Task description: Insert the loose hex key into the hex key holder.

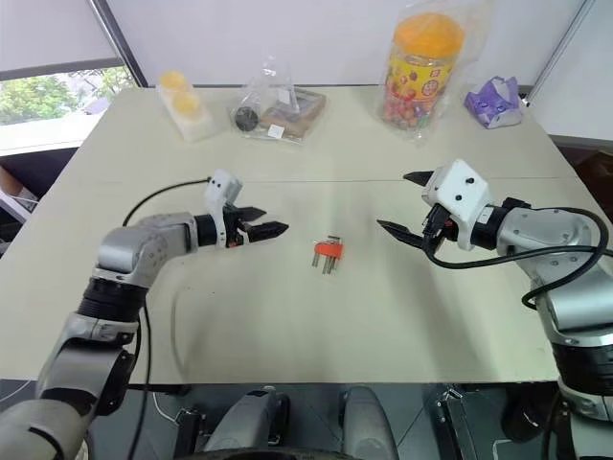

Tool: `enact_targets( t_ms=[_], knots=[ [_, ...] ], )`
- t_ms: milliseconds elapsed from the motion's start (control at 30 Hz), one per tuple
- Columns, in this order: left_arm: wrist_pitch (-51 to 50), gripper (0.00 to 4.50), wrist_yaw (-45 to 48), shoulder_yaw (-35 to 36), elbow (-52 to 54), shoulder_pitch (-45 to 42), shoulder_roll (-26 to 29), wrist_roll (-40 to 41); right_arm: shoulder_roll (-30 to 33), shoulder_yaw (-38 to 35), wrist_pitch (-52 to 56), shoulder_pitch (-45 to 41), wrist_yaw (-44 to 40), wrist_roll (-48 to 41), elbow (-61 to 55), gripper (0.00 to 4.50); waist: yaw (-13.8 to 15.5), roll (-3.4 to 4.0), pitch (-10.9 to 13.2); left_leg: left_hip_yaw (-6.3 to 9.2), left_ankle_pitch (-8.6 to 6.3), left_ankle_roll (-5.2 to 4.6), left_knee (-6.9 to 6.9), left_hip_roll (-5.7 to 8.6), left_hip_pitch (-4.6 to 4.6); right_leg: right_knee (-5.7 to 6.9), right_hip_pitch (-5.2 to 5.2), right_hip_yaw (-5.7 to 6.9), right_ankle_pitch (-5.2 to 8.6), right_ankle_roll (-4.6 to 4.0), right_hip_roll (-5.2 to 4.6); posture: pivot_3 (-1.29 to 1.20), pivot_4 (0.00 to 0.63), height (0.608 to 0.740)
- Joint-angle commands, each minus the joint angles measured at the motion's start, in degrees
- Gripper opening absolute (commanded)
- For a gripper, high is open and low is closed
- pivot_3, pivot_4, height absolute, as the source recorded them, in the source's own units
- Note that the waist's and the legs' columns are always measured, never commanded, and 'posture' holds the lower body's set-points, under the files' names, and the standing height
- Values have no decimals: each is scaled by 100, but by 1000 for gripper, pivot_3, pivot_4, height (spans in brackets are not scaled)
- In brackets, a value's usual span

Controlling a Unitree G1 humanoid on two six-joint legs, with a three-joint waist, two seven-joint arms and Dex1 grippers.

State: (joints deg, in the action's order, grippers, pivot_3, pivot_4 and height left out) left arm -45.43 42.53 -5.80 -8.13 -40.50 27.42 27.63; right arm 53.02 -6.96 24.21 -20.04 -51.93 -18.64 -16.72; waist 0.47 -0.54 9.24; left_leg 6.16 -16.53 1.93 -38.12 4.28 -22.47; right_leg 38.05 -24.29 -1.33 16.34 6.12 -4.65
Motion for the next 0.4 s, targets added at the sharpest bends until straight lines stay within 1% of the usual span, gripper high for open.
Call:
enact_targets(
  t_ms=[33, 167, 300, 400],
  knots=[
    [303, 4487, 645, 99, 559, -156, 472, -10, 398, -17, -370, -205, -594, 53, 238, 4500, 3, 0, 1, 0, 0, 0, 1, 0, 0, -3, 0, 0, 0, 0, 1, 0, 150, 740],
    [457, 4487, 1619, 73, 1137, 28, 1351, 55, 774, 174, -686, -312, -1339, 39, 470, 4500, -55, 1, 2, 0, -1, -1, 9, -6, 1, -3, -4, 0, 0, 0, 5, 0, 150, 740],
    [604, 4487, 2091, 221, 1345, 172, 1794, 118, 845, 338, -934, -406, -1677, 113, 561, 4500, -114, 1, 2, 0, -1, -2, 8, -7, 1, -1, -2, 0, 0, 0, 5, 0, 150, 740],
    [559, 4487, 2272, 358, 1516, 276, 1979, 245, 885, 398, -991, -473, -1839, 148, 602, 4500, -117, 2, 3, 0, -2, -3, 7, -8, 1, 1, -3, 1, 0, 0, 6, 0, 150, 740]
  ],
)
